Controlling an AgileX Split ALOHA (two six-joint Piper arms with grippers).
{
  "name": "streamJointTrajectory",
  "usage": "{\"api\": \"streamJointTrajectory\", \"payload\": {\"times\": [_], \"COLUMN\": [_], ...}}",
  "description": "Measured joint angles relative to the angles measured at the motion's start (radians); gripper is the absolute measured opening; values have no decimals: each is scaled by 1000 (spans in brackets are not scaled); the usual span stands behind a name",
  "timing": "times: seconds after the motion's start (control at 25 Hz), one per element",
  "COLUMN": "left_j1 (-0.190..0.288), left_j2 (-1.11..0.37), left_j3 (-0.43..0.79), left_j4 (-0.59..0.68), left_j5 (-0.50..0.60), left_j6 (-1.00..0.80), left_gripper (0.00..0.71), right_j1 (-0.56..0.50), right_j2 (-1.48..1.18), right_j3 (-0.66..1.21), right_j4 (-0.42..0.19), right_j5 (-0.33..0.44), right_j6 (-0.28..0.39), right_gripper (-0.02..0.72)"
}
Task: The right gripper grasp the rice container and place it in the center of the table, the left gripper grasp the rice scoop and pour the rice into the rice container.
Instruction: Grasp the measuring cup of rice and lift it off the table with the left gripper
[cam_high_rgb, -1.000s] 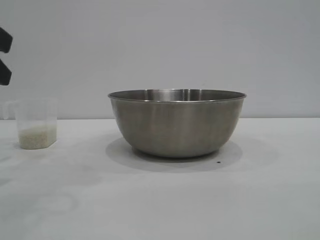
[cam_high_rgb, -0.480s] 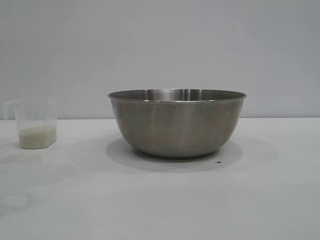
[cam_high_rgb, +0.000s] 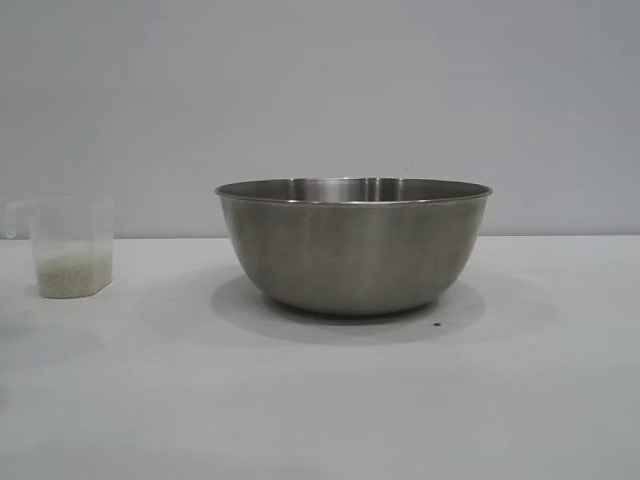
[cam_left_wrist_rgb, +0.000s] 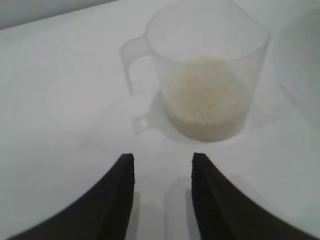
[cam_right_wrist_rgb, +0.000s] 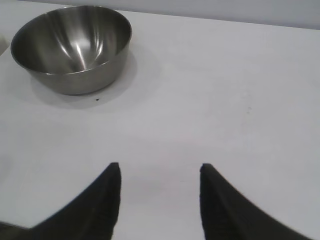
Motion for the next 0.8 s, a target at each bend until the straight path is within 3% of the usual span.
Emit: {"api": "streamJointTrajectory", "payload": {"times": [0.8], "left_j1": [2], "left_j2": [134], "left_j3": [-144], "left_j4": [-55], "left_j5": [-2], "left_j6": [0], "left_gripper": [239], "right_j1": [0], "right_j2": [0], "right_j3": [0], "right_j4": [0], "right_j5": [0], "right_j6": [0], "right_gripper": [365]}}
